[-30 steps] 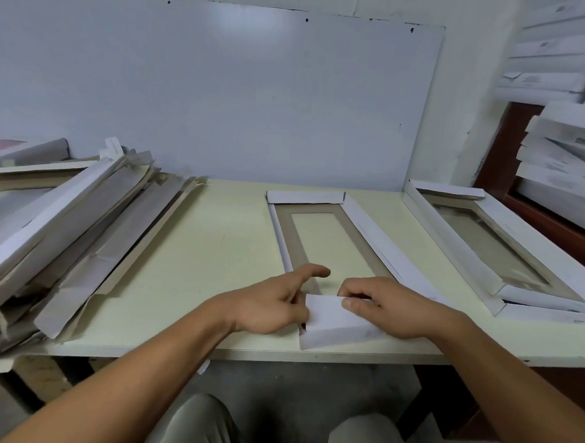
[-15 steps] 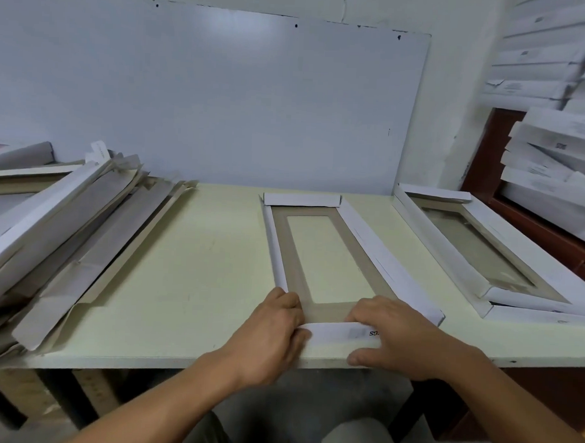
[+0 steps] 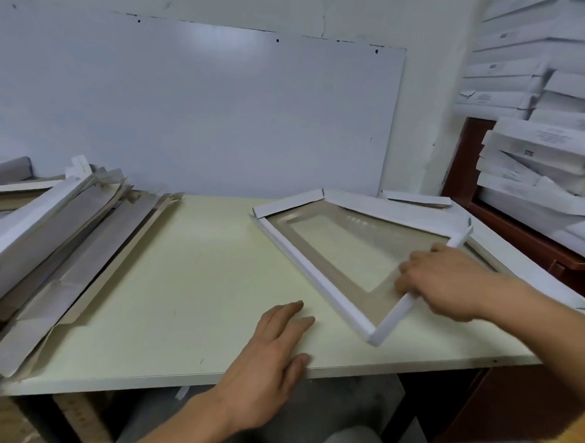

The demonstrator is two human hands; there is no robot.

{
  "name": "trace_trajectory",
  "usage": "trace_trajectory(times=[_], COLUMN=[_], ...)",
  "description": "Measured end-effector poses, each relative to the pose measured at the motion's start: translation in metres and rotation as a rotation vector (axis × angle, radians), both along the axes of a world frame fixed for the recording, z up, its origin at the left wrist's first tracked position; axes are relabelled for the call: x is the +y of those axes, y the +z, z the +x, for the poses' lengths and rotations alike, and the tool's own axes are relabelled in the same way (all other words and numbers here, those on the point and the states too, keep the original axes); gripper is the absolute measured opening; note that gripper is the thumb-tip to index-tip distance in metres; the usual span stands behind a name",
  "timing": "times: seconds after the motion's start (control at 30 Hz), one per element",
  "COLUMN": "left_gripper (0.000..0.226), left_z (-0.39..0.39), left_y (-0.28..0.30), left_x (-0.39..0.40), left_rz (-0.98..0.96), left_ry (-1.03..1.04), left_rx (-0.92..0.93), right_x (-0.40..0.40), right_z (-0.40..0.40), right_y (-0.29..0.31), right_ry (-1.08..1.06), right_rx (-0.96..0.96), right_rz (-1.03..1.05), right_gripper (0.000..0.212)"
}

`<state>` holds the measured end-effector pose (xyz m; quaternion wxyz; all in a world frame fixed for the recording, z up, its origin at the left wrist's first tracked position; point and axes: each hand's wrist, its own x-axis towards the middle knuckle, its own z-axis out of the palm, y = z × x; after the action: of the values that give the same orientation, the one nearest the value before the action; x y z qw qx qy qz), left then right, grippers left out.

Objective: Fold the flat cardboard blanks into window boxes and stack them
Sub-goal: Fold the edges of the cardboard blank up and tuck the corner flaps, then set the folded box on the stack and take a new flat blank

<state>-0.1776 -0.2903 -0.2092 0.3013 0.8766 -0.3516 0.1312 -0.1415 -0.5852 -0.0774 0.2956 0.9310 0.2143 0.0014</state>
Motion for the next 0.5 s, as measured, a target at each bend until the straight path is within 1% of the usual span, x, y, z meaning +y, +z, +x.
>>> trace_trajectory(times=[0.1, 0.2, 0.23, 0.27, 0.33, 0.4, 0.47, 0.5], left_gripper=[0.041, 0.037, 0.037, 0.037, 0.037, 0.037, 0.038, 0.039], left_z=[0.001, 0.001, 0.001, 0.001, 0.001, 0.002, 0.001, 0.0], left_y=[-0.003, -0.007, -0.008, -0.008, -0.008, -0.006, -0.002, 0.0], left_x=[0.009, 0.01, 0.01, 0.009, 0.008, 0.009, 0.011, 0.013], left_rz=[0.061, 0.105, 0.114, 0.119, 0.132, 0.147, 0.15, 0.146], left_ry=[0.014, 0.009, 0.008, 0.008, 0.001, -0.012, -0.027, -0.028], left_rx=[-0.01, -0.024, -0.027, -0.028, -0.023, -0.008, 0.03, 0.058], right_x=[-0.04, -0.082, -0.098, -0.113, -0.143, -0.17, -0.204, -0.215], right_z=[0.001, 0.001, 0.001, 0.002, 0.0, -0.004, -0.013, -0.015], right_y=[0.016, 0.029, 0.03, 0.029, 0.022, 0.013, -0.009, -0.019], right_ry=[-0.134, -0.258, -0.298, -0.353, -0.458, -0.507, -0.456, -0.46], right_rx=[-0.042, -0.108, -0.134, -0.155, -0.182, -0.171, -0.098, -0.061], right_rz=[-0.051, -0.045, -0.018, 0.016, 0.137, 0.382, 0.594, 0.646], right_gripper=[0.036, 0.023, 0.022, 0.026, 0.037, 0.048, 0.057, 0.06])
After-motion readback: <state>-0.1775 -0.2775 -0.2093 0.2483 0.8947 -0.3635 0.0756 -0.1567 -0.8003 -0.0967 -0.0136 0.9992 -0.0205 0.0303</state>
